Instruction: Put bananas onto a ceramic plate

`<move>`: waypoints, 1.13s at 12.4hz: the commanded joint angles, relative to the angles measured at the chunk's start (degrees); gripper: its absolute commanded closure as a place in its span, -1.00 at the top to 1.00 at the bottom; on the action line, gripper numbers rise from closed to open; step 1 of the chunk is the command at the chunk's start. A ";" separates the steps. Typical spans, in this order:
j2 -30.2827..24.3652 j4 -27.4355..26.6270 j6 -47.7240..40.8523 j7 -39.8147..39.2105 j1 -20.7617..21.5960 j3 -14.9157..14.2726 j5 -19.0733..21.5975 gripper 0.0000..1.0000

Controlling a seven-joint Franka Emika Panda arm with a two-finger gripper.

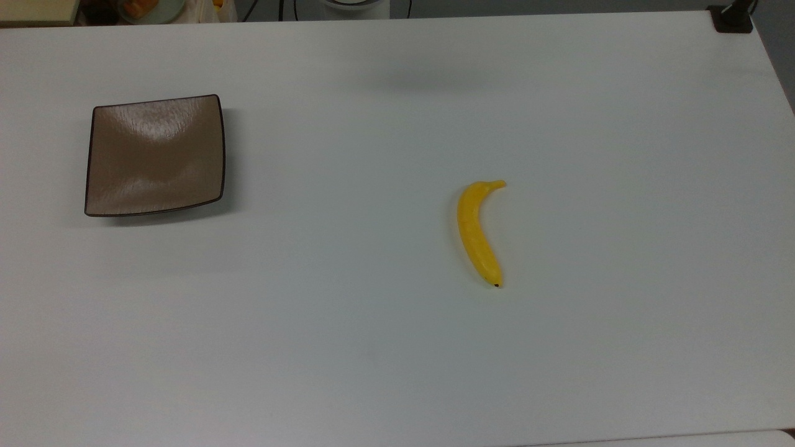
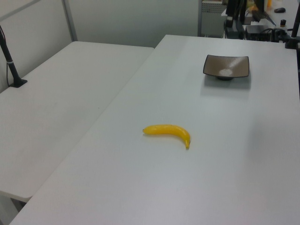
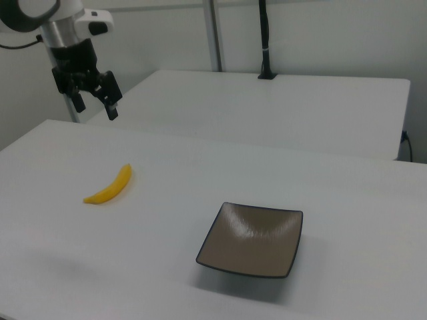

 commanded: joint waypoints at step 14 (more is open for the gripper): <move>10.74 14.08 -6.96 2.83 6.00 -2.29 4.04 1.00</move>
